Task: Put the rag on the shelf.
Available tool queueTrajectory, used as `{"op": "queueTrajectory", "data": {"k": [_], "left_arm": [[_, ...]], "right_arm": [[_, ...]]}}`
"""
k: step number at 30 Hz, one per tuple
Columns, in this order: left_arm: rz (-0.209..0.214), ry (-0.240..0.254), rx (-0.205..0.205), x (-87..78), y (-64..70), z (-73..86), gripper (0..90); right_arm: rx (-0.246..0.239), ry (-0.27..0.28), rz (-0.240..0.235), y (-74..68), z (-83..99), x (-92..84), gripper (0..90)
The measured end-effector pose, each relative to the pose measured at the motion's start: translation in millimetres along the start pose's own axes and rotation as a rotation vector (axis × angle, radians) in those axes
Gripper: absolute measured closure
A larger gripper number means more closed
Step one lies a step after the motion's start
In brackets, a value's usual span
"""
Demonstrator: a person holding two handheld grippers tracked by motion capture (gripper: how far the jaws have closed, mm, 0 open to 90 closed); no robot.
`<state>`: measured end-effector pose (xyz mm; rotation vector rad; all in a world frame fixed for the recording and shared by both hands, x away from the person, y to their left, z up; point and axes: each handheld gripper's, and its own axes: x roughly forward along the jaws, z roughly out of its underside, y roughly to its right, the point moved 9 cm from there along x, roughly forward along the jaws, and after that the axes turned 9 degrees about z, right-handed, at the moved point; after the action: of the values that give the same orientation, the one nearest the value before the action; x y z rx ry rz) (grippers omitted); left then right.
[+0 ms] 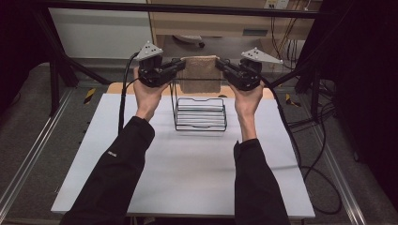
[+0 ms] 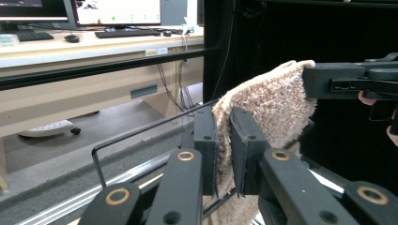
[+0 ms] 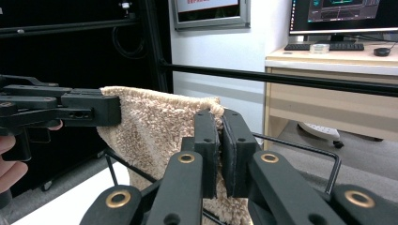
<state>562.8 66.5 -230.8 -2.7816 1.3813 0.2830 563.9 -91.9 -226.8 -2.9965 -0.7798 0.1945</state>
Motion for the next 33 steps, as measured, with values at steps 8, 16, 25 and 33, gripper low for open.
{"op": "queueTrajectory", "data": {"k": [8,16,25,33], "left_arm": [[0.011,-0.019,0.013,-2.4,4.4,7.5,81.3],[0.022,-0.045,0.024,-4.4,9.4,15.4,80.5],[0.037,-0.084,0.006,-7.9,18.2,25.7,77.7],[0.044,-0.117,-0.020,-12.2,21.5,30.5,72.2]], "right_arm": [[-0.013,-0.009,-0.002,-1.7,5.7,-5.1,85.6],[-0.024,-0.019,-0.014,-3.5,15.9,-11.3,85.5],[-0.033,-0.048,-0.027,-5.5,24.8,-19.1,85.4],[-0.035,-0.065,-0.040,-6.1,33.2,-21.0,85.4]]}}
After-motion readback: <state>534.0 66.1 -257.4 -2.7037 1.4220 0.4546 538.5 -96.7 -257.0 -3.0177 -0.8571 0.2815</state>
